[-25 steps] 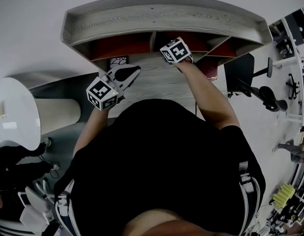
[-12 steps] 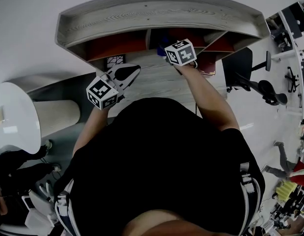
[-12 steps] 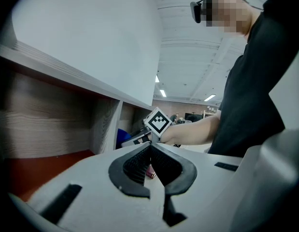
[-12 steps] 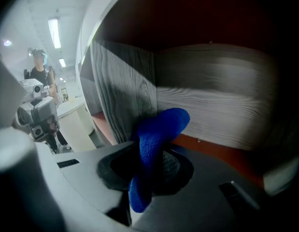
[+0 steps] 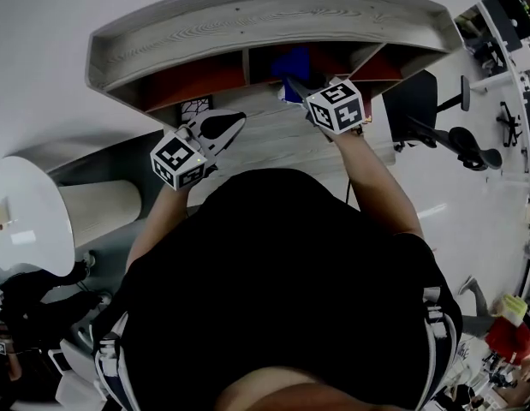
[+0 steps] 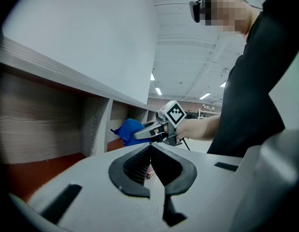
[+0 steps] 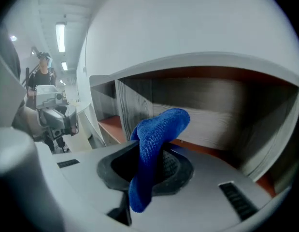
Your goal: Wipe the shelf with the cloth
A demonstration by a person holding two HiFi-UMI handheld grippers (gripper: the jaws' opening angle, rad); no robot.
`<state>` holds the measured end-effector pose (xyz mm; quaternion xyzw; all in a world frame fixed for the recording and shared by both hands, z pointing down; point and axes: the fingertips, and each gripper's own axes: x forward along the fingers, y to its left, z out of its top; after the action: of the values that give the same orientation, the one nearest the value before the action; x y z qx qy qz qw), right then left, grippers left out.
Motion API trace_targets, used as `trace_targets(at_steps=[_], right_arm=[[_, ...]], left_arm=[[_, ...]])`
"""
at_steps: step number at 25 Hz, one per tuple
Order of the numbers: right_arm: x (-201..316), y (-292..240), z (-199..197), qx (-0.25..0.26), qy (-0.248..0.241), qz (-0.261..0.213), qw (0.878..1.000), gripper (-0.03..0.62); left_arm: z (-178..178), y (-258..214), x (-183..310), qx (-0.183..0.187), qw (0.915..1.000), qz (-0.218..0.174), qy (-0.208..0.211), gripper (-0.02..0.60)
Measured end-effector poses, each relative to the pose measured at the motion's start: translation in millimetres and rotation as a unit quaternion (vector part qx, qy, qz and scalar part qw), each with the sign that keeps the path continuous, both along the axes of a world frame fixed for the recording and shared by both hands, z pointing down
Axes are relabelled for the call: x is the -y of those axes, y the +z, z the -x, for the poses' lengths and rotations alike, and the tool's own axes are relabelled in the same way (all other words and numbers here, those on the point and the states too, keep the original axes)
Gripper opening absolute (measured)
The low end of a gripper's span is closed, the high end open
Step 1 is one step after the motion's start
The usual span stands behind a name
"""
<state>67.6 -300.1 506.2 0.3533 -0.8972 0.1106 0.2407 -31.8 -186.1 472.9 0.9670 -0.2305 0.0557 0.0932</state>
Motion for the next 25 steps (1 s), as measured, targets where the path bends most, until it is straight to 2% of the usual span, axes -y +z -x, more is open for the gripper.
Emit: trace_targets(at_steps=[7,14,20,25], right_arm=[[-19.2,-15.4,-40.1,-0.001,0.031,-0.028,0.999,0.055],[-37.8,-28.9,-81.4,0.026,0.077,-0.047,0.996,0.055],[-59.3,-45.5,-98.7,0.027,0.092,-0.077,0.992,0.055],[-74.6,-46.3,-109.9,0.037,0.109,-0.074,0.991,0.055]], left_arm=[[-14.1,-0.8,0.5,0.004,0.9999,0.002,0.017,0.017],[-33.5,-4.0,-2.7,0.008,0.9993,-0.005,0.035,0.017],[-41.3,-9.8,-6.6,0.006,0.9990,-0.006,0.045,0.017],[-51.4,-10.2,-8.8,0.002,0.9986,-0.004,0.053,0.017]])
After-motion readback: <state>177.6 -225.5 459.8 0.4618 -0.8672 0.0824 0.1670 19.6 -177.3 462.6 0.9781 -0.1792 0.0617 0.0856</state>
